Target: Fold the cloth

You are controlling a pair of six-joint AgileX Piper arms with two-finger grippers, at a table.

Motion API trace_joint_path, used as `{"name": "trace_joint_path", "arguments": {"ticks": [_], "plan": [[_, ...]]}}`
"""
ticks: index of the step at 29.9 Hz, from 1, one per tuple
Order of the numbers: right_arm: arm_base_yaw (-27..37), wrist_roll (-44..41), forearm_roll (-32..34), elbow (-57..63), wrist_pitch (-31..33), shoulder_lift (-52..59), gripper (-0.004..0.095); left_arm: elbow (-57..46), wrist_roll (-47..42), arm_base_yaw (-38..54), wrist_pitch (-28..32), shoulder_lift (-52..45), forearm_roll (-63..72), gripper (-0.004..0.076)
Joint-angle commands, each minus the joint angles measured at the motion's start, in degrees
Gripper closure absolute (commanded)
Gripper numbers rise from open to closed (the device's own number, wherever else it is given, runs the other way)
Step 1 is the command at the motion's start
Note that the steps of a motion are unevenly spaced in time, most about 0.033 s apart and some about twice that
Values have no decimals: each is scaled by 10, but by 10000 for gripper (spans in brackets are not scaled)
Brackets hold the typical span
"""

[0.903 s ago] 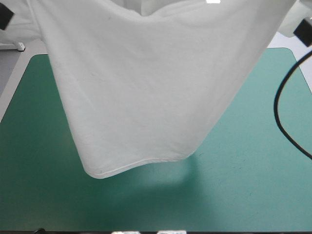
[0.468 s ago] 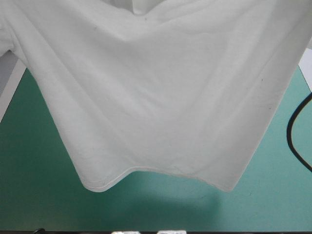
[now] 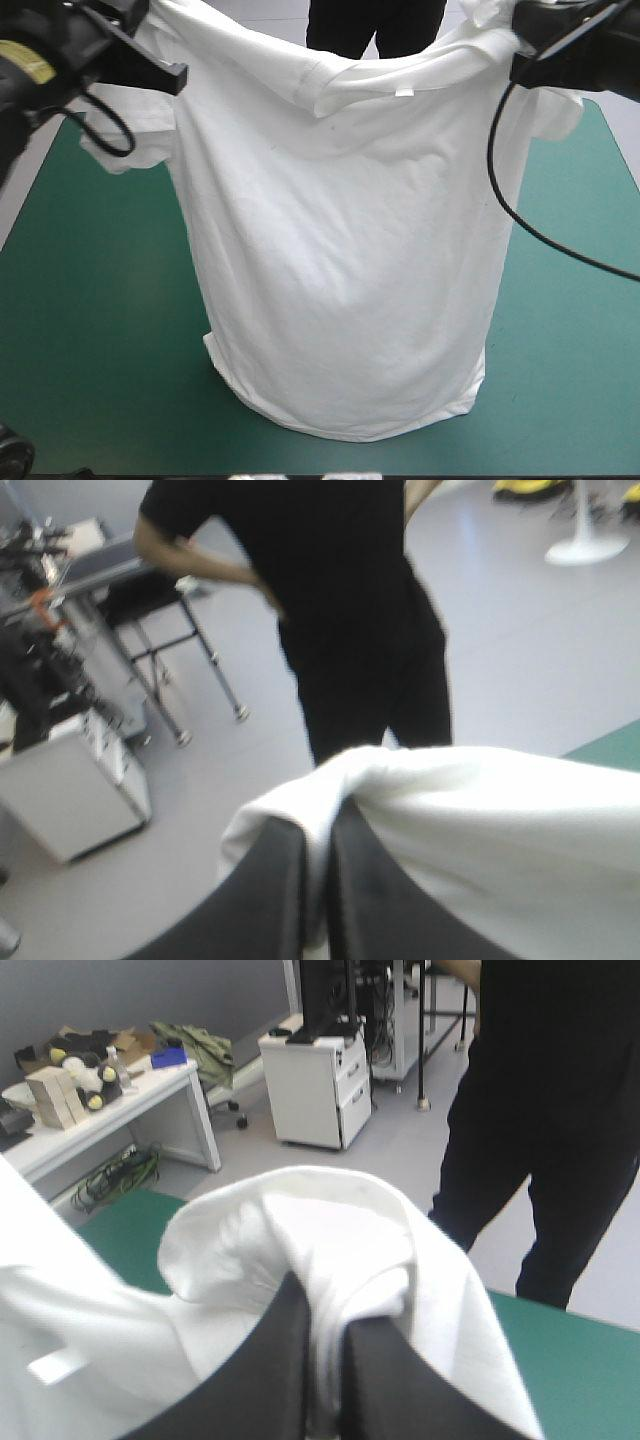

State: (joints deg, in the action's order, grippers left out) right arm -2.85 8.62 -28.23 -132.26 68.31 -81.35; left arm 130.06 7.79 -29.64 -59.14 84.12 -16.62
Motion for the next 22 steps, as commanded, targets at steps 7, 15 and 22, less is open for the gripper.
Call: {"name": "trace_joint_path", "arguments": {"ticks": [7, 15, 22], "plan": [[-1, 0, -5, 43, -68, -122, 923, -28, -91, 46, 86, 128, -83, 733], [-1, 0, 0, 43, -161, -245, 923, -28, -87, 122, 134, 238, 26, 733], [-1, 0, 19, 43, -187, -342, 923, -28, -86, 161, 154, 319, 87, 733]]}}
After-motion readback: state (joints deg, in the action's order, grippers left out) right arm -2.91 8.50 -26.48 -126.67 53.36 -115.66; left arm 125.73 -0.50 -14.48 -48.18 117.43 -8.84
